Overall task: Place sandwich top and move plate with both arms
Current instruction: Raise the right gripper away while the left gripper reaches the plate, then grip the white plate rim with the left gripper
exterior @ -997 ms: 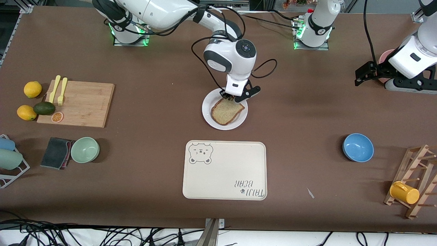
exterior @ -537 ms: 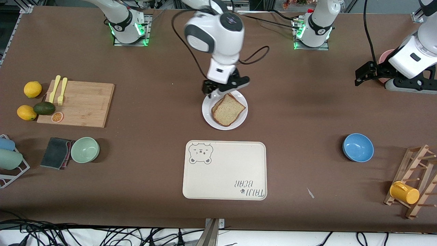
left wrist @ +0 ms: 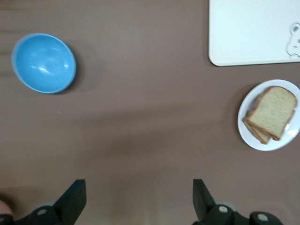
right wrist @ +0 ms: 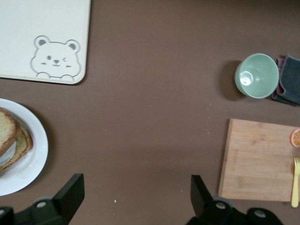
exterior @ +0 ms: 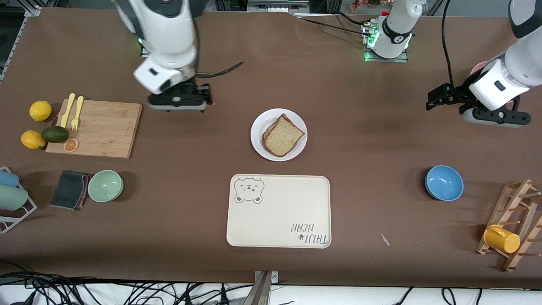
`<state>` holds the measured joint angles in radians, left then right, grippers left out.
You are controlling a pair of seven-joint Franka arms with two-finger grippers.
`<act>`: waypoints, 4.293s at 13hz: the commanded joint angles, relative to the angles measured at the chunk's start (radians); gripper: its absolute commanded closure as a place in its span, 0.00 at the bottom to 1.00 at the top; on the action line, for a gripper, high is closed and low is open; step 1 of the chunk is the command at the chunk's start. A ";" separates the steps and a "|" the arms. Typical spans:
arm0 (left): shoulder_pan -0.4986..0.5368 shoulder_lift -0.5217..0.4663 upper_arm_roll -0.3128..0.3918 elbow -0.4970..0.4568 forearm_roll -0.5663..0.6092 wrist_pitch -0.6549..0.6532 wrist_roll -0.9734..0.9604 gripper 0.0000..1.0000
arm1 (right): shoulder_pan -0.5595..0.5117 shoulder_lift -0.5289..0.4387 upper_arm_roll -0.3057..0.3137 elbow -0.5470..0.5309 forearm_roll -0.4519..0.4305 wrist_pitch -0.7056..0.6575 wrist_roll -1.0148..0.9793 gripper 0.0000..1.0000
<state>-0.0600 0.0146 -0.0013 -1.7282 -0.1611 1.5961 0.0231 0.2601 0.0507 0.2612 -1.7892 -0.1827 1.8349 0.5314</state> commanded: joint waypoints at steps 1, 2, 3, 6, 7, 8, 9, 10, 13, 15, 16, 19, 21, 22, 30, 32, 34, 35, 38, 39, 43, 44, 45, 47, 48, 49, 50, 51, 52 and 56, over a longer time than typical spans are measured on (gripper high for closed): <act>0.003 0.048 0.001 0.019 -0.108 -0.028 0.028 0.00 | -0.002 -0.080 -0.150 -0.012 0.168 -0.009 -0.130 0.00; 0.003 0.071 0.001 0.019 -0.150 -0.028 0.029 0.00 | -0.002 -0.087 -0.199 0.014 0.178 -0.041 -0.201 0.00; 0.003 0.109 0.001 0.019 -0.208 -0.025 0.029 0.00 | -0.012 -0.087 -0.241 0.060 0.181 -0.101 -0.255 0.00; 0.002 0.234 0.001 0.021 -0.398 -0.009 0.053 0.00 | -0.090 -0.034 -0.275 0.232 0.213 -0.300 -0.338 0.00; -0.001 0.257 0.000 0.019 -0.438 0.036 0.061 0.00 | -0.093 -0.020 -0.307 0.269 0.210 -0.315 -0.341 0.00; -0.009 0.287 -0.011 0.019 -0.475 0.068 0.061 0.00 | -0.114 -0.020 -0.325 0.271 0.210 -0.307 -0.341 0.00; -0.014 0.318 -0.016 0.019 -0.500 0.112 0.061 0.00 | -0.166 -0.017 -0.321 0.271 0.218 -0.301 -0.341 0.00; -0.023 0.349 -0.028 0.019 -0.518 0.151 0.061 0.00 | -0.197 -0.011 -0.309 0.272 0.218 -0.298 -0.341 0.00; -0.047 0.428 -0.084 0.019 -0.555 0.241 0.075 0.00 | -0.205 -0.002 -0.301 0.274 0.210 -0.287 -0.341 0.00; -0.047 0.497 -0.115 0.019 -0.650 0.263 0.188 0.10 | -0.206 0.035 -0.300 0.319 0.206 -0.307 -0.340 0.00; -0.049 0.527 -0.115 0.019 -0.722 0.265 0.269 0.15 | -0.206 0.035 -0.292 0.321 0.204 -0.304 -0.337 0.00; -0.054 0.625 -0.115 0.019 -0.864 0.280 0.493 0.33 | -0.205 0.032 -0.281 0.317 0.212 -0.269 -0.341 0.00; -0.057 0.679 -0.115 0.019 -0.896 0.306 0.642 0.44 | -0.202 0.022 -0.281 0.315 0.226 -0.264 -0.334 0.00; -0.064 0.697 -0.117 0.019 -0.899 0.312 0.678 0.49 | -0.202 0.020 -0.281 0.318 0.227 -0.263 -0.330 0.00; -0.159 0.729 -0.115 0.004 -0.899 0.455 0.686 0.53 | -0.203 0.038 -0.287 0.318 0.261 -0.213 -0.381 0.00; -0.170 0.737 -0.115 0.004 -0.899 0.461 0.687 0.53 | -0.205 0.063 -0.290 0.315 0.252 -0.204 -0.384 0.00; -0.173 0.751 -0.115 0.002 -0.899 0.470 0.695 0.54 | -0.217 0.080 -0.296 0.315 0.244 -0.198 -0.406 0.00; -0.173 0.757 -0.115 0.001 -0.900 0.476 0.710 0.55 | -0.220 0.084 -0.297 0.314 0.244 -0.200 -0.407 0.00; -0.187 0.765 -0.115 -0.001 -0.923 0.479 0.732 0.60 | -0.226 0.074 -0.298 0.314 0.244 -0.212 -0.407 0.00; -0.193 0.766 -0.115 -0.001 -0.928 0.481 0.732 0.61 | -0.226 0.068 -0.298 0.315 0.244 -0.224 -0.406 0.00; -0.214 0.769 -0.117 -0.002 -0.931 0.482 0.733 0.62 | -0.226 0.064 -0.313 0.314 0.239 -0.226 -0.398 0.00; -0.218 0.772 -0.117 -0.010 -0.940 0.502 0.733 0.63 | -0.223 0.066 -0.312 0.315 0.208 -0.220 -0.401 0.00; -0.227 0.774 -0.117 -0.013 -0.943 0.513 0.735 0.64 | -0.223 0.074 -0.312 0.320 0.180 -0.210 -0.410 0.00; -0.241 0.775 -0.117 -0.014 -0.943 0.539 0.735 0.66 | -0.225 0.074 -0.312 0.320 0.184 -0.210 -0.445 0.00; -0.239 0.775 -0.117 -0.016 -0.943 0.538 0.735 0.66 | -0.223 0.071 -0.309 0.320 0.184 -0.218 -0.441 0.00; -0.241 0.775 -0.117 -0.017 -0.943 0.538 0.735 0.66 | -0.222 0.069 -0.304 0.320 0.184 -0.220 -0.435 0.00; -0.241 0.775 -0.117 -0.024 -0.943 0.538 0.736 0.73 | -0.219 0.069 -0.301 0.317 0.186 -0.227 -0.430 0.00; -0.239 0.775 -0.117 -0.024 -0.943 0.536 0.738 0.86 | -0.220 0.071 -0.303 0.317 0.189 -0.232 -0.430 0.00; -0.241 0.775 -0.117 -0.024 -0.943 0.536 0.738 0.96 | -0.220 0.071 -0.303 0.317 0.195 -0.233 -0.433 0.00; -0.232 0.774 -0.117 -0.030 -0.943 0.525 0.738 1.00 | -0.220 0.064 -0.303 0.315 0.196 -0.279 -0.430 0.00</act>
<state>-0.2905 0.7917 -0.1262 -1.7352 -1.0686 2.1078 0.7329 0.0437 0.1226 -0.0461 -1.4838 0.0115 1.5857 0.1083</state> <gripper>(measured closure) 0.934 0.000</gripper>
